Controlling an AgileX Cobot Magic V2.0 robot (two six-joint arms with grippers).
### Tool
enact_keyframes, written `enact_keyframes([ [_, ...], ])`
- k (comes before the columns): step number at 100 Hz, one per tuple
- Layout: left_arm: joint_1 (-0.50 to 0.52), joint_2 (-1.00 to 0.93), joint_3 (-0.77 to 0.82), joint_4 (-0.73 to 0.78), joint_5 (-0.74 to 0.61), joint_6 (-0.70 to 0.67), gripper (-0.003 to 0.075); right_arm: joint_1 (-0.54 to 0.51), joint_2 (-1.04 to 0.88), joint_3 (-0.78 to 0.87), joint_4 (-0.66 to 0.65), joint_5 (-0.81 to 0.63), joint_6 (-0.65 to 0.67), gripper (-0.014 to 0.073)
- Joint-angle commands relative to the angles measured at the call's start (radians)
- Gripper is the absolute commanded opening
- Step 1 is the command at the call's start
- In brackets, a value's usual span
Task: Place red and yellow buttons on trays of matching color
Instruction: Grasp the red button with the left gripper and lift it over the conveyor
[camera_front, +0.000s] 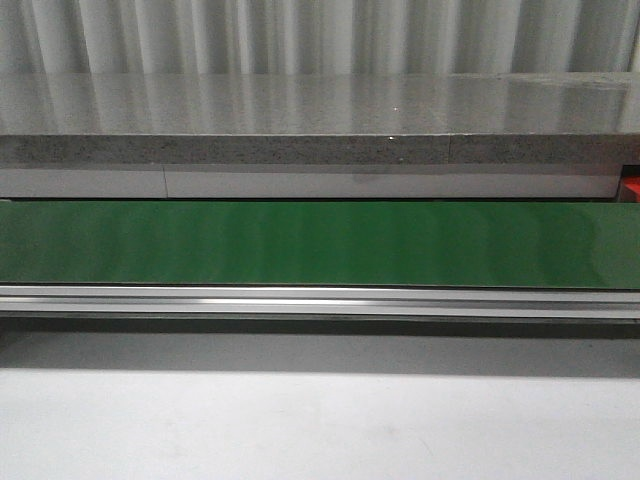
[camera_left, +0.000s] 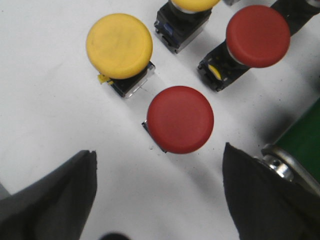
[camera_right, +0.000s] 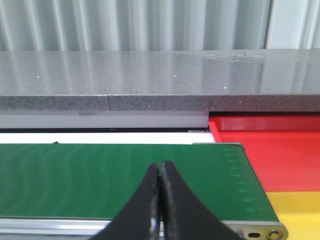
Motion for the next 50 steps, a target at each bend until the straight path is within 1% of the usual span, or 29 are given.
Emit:
enact_keyframes([
  [1,0.002,0.005,-0.027,0.028,-0.074,0.0,0.0512,-0.006,-0.014,-0.02,0.0,-0.081,-0.002,-0.0068],
  [26,0.002,0.082,-0.027,0.045,-0.186,0.0,0.0512,-0.006,-0.014,-0.02,0.0,-0.081,-0.002,-0.0068],
  [50,0.002,0.147,-0.027,0.052,-0.239,0.0,0.0508,-0.006,-0.014,-0.02,0.0,-0.081,-0.002,-0.0068],
])
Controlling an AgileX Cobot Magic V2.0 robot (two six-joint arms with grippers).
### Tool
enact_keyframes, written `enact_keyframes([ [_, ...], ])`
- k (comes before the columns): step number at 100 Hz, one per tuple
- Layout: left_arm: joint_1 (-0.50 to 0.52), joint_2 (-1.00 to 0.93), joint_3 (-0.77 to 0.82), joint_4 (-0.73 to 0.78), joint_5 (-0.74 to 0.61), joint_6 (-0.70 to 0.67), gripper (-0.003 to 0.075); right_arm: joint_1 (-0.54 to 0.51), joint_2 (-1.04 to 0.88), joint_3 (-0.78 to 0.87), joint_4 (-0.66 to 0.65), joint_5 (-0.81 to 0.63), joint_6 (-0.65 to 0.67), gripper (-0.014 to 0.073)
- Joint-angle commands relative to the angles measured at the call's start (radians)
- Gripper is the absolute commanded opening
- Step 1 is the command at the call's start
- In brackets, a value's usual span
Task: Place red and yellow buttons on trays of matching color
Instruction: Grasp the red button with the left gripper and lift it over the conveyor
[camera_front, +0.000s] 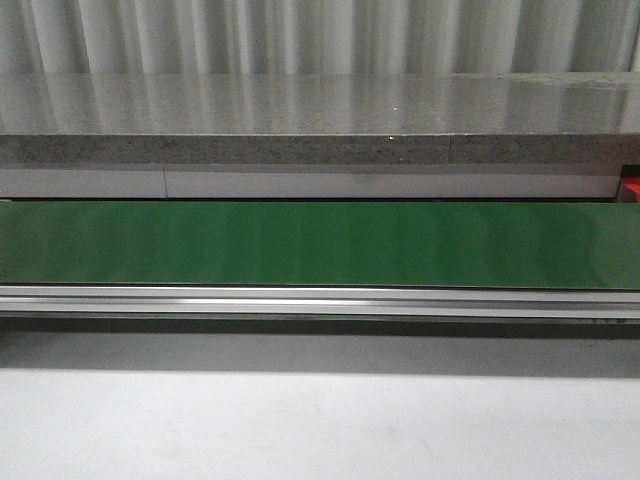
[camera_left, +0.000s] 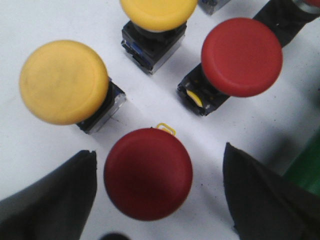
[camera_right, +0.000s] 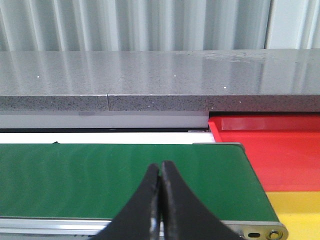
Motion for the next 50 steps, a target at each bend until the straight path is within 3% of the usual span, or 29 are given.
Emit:
enact_keyframes([
  [1,0.0,-0.009,-0.025,0.01,-0.052,0.0,0.0504,-0.006,-0.014,-0.02,0.0,-0.081,-0.002,-0.0068],
  [13,0.0,-0.004,-0.025,0.011,-0.054,0.0,0.0407,-0.006,-0.014,-0.02,0.0,-0.081,-0.002,-0.0068],
  [43,0.0,-0.008,-0.025,0.033,-0.059,0.0,-0.0016,-0.006,-0.014,-0.02,0.0,-0.081,-0.002,-0.0068],
  [50,0.0,-0.025,-0.025,0.033,-0.034,0.0,-0.002,-0.006,-0.014,-0.02,0.0,-0.081,-0.002,-0.0068],
])
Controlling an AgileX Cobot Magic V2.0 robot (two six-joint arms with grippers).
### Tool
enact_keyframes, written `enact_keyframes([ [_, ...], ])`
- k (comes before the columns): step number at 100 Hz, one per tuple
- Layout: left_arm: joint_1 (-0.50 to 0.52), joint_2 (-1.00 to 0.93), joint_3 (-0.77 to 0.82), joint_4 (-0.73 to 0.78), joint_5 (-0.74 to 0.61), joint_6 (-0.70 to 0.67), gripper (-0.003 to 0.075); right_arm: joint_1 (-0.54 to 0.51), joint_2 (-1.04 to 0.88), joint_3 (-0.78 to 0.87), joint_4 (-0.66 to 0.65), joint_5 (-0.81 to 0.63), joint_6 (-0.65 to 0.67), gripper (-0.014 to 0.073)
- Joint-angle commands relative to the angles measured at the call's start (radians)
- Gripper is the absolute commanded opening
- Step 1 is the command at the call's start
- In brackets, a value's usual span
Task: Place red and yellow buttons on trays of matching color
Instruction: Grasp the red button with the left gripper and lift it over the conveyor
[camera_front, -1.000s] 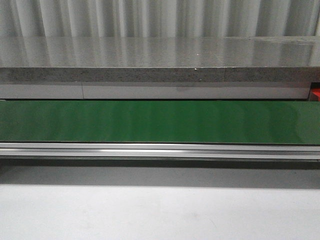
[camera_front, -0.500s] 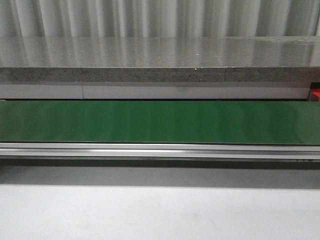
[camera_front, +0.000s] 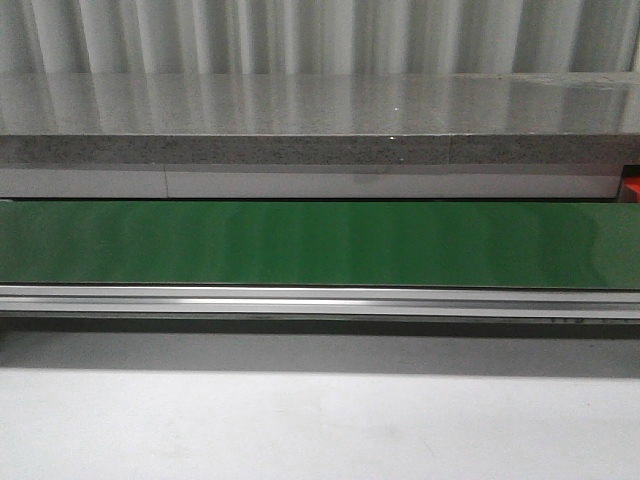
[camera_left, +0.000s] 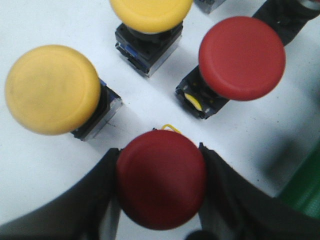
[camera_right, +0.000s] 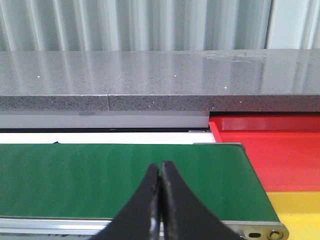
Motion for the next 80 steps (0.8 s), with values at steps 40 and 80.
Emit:
enact_keyframes([
  [40,-0.103,-0.349,-0.113,-0.038,0.236,0.096,-0.002,-0.006,-0.014,-0.02,0.0,-0.081,-0.002,-0.0068],
  [80,-0.126,-0.349,-0.437,-0.526,0.36,0.559,-0.002,-0.006,-0.014,-0.02,0.0,-0.081,-0.002,-0.0068],
])
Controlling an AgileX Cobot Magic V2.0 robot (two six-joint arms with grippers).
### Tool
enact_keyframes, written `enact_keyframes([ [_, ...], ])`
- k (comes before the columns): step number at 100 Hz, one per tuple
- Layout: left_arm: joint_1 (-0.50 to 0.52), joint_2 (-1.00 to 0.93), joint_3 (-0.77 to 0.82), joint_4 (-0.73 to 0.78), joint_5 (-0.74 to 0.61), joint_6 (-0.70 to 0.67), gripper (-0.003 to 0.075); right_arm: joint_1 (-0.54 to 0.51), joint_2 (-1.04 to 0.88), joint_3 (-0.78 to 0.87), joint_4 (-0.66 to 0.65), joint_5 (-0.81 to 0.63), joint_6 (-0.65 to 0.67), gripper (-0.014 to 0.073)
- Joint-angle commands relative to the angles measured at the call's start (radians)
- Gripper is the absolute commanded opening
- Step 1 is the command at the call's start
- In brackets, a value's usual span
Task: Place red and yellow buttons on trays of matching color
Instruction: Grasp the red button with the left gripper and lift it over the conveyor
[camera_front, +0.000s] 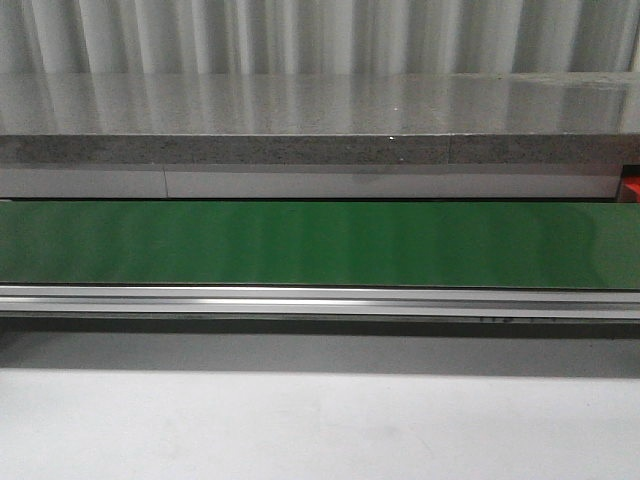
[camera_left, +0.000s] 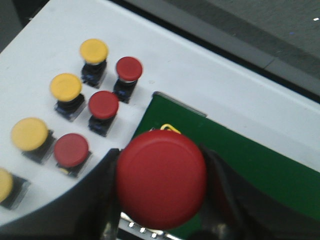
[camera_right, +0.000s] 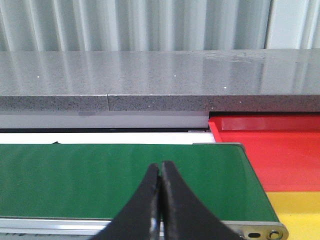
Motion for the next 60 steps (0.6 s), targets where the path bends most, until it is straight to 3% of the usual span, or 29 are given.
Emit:
enact_keyframes([
  [1,-0.007,0.011,-0.064,-0.083,-0.033,0.065,-0.002,-0.006,-0.014,-0.02,0.0,-0.081,-0.002,-0.0068],
  [20,-0.028,0.104,-0.072,-0.108,-0.013,0.122,-0.002,-0.006,-0.014,-0.02,0.0,-0.081,-0.002,-0.0068],
  [60,-0.073,0.289,-0.072,-0.135,-0.103,0.139,-0.002,-0.006,-0.014,-0.02,0.0,-0.081,-0.002,-0.0068],
])
